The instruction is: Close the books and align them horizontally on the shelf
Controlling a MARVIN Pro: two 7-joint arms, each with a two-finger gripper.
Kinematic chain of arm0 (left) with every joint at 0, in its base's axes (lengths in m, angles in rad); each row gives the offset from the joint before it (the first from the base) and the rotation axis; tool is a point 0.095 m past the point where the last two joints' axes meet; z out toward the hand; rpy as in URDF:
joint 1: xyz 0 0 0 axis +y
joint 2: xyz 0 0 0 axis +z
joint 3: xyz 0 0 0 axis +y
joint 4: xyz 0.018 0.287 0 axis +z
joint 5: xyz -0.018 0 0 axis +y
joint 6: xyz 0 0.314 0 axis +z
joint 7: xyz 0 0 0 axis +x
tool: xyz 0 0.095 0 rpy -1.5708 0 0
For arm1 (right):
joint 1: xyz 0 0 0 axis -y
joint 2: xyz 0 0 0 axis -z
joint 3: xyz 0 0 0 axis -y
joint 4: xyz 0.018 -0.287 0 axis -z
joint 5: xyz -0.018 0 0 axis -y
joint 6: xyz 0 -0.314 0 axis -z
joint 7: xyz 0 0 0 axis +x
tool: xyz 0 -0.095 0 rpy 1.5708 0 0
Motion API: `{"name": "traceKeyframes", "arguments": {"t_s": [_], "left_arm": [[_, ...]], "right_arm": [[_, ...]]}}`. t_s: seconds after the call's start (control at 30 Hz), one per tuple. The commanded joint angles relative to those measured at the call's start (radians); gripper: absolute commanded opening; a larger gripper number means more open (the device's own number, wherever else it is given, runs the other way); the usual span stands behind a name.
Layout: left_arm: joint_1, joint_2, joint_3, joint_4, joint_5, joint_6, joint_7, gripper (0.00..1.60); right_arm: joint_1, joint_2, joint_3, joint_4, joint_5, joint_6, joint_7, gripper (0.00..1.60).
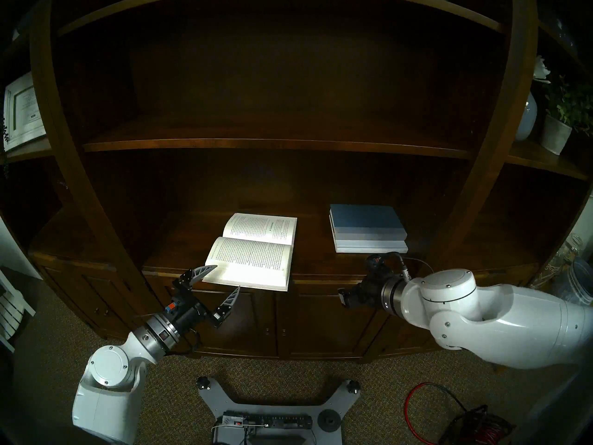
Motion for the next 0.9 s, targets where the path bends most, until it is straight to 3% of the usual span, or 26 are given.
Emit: {"name": "traceKeyframes", "arguments": {"t_s": [0.0,0.3,0.87], "left_arm": [[-0.021,0.001,-0.004,-0.040,-0.008,-0.011,0.002,1.60],[0.010,0.019,-0.080,-0.122,-0.028,-0.019,0.006,1.60],[0.165,0.080,-0.268,-0.218,-0.062,-0.005,-0.066,1.60]], "right_arm": [[-0.002,0.031,0.024,-0.003,-0.020,-0.081,0.040,1.60],[-0.024,0.042,0.020,0.008,-0.038,-0.166,0.090,1.60],[-0.056,0.052,0.014,0.045,-0.072,-0.301,0.176,1.60]]}}
